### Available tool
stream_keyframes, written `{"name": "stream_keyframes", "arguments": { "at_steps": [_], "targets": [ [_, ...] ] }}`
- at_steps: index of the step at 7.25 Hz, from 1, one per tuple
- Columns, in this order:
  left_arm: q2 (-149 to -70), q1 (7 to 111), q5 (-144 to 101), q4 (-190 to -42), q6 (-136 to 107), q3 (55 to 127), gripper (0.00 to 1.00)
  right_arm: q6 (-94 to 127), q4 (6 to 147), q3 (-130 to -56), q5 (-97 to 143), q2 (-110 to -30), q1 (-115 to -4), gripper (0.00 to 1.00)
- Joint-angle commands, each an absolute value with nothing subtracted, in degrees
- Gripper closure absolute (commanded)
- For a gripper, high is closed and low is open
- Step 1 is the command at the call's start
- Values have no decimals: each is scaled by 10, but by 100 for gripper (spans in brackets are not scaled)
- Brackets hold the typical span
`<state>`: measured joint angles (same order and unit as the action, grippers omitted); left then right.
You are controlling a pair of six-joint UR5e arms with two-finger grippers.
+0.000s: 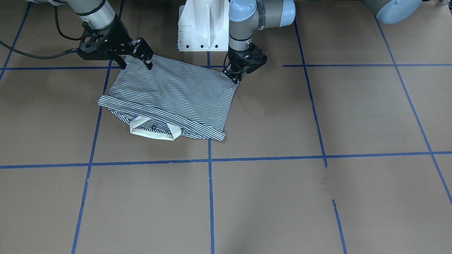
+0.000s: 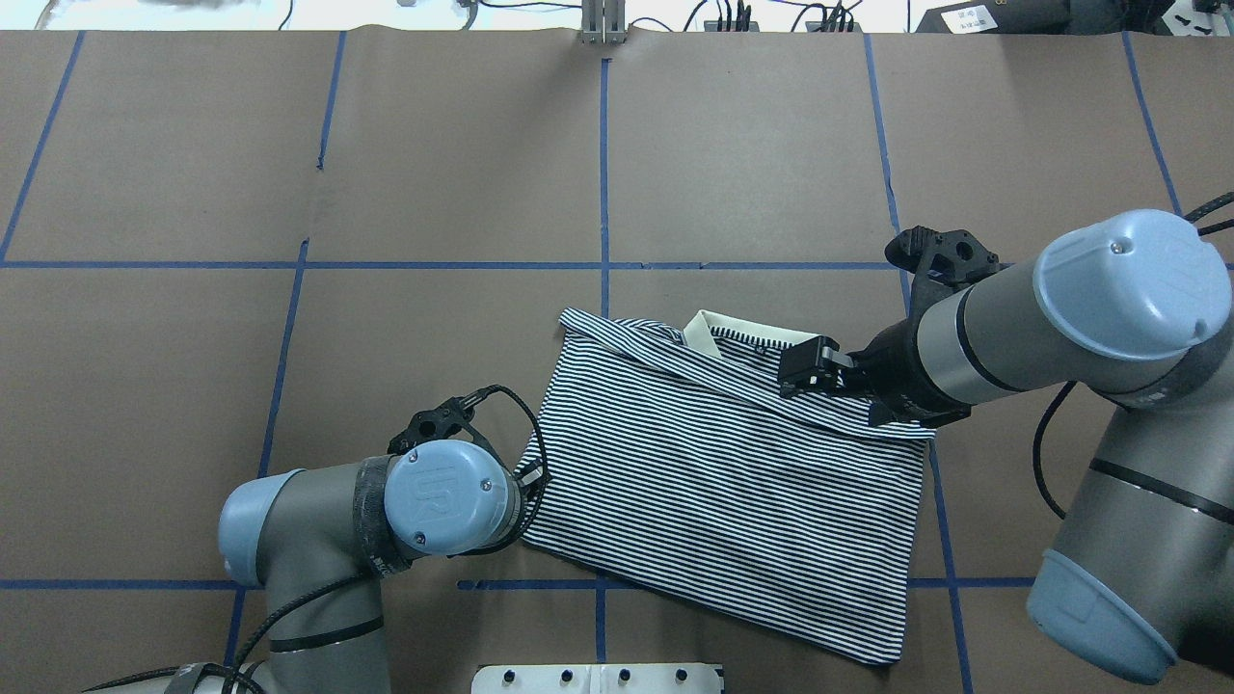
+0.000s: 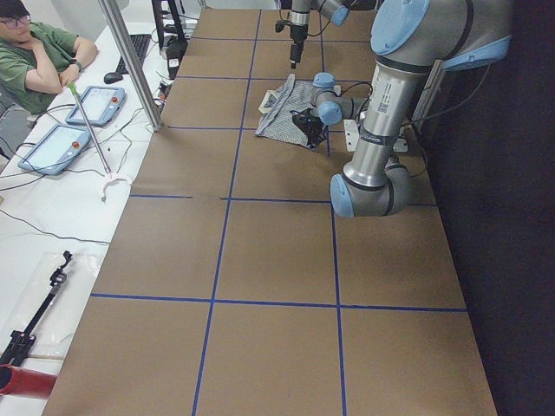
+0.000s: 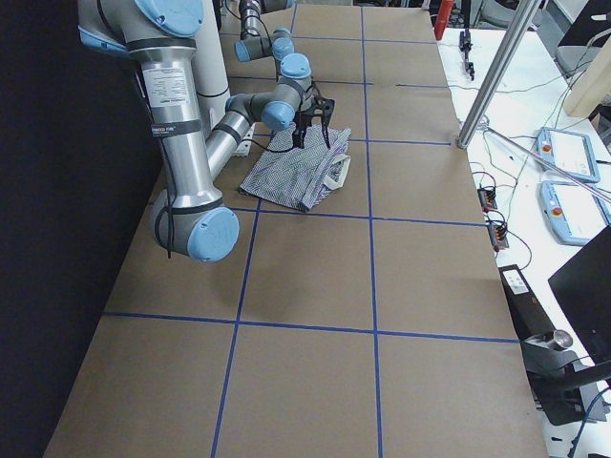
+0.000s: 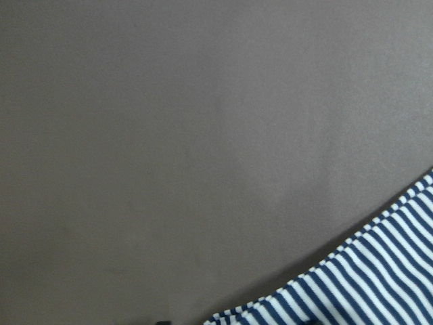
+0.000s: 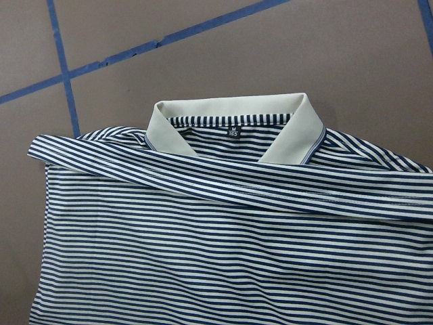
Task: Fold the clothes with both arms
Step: 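Drag the shirt toward the right gripper while the left gripper moves nearer the robot, then rotate the shirt with the right gripper while the left gripper swings farther away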
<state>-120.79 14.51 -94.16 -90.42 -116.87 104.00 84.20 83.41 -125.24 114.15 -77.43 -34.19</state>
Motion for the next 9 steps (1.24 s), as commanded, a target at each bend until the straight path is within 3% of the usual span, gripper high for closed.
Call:
{"name": "stream_keyframes", "arguments": {
  "at_steps": [1,8,9],
  "targets": [
    [-1208,146,-941,-904,-1158,1046,100,843,834,-1252,1141,-774,-342,0],
    [-1215,297,-939,-908,-964,1028,100,843,834,-1247,1139,-777,-350,0],
    [-1238,322,-925,-930,-921,980,100,843,834,-1247,1139,-777,-352,0]
  ]
}}
